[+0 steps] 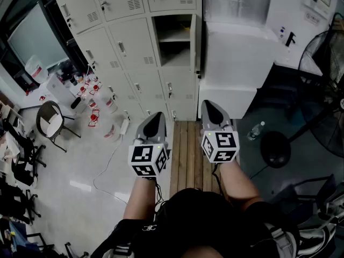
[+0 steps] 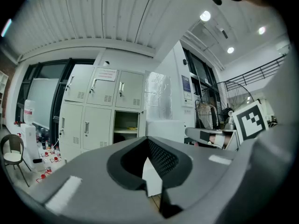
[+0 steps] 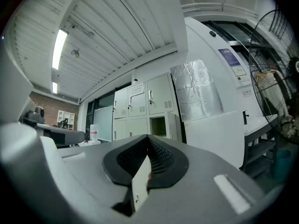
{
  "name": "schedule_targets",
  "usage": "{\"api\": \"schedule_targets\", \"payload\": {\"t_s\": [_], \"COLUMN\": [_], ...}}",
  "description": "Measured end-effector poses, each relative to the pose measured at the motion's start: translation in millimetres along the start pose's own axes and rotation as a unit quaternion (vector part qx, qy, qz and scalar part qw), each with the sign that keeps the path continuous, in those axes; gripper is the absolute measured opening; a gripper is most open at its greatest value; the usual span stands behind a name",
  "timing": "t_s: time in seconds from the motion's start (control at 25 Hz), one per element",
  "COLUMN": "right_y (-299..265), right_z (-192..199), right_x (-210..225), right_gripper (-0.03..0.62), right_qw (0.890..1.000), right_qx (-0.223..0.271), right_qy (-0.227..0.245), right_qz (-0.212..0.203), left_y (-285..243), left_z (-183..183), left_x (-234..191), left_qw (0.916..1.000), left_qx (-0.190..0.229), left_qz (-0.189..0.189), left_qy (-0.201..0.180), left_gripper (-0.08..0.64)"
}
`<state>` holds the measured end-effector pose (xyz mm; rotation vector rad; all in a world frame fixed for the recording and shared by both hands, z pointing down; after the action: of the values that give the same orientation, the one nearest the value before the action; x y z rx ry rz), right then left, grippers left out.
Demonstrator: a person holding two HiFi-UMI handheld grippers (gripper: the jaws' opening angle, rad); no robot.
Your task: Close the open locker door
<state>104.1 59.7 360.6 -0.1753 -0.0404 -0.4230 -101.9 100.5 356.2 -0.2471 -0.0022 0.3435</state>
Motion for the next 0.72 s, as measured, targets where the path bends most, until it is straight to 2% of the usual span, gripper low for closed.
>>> {"api": "schedule_targets", "payload": {"t_s": [0.24,0.48,0.72], "right_y": [4,17,22], "right_z": [0,7,14], "right_x": [-13,-31,-41], "right_gripper": [0.012,0.012,0.011], "right_qw": [1.000,1.000,0.999], "right_qx": [0.001,-0.003,-0.002], "right_qy": [0.005,0.008,0.009], "right_qz": [0.010,0.030,0.043], "left_y": [10,25,33], "left_z": [5,15,21], "left_x": [-9,-16,-21], "left_qw": [1.0000,0.9995,0.9991], "left_qx": [-0.002,-0.009,-0.010], "left_qz": [0.006,0.031,0.041], "left_qy": [0.003,0.002,-0.005], "left_gripper": [0.000,0.000,0.000]}}
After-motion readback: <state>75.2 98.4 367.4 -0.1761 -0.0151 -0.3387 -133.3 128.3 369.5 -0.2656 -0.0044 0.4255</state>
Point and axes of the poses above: the fingertips, and each gripper's own axes: y backward along the fingers, x to its right, z out of its underside, the point moved 8 cm from there along y, backward along the fingers, and after that the axes turned 13 degrees about -x, right-handed, at the moved point
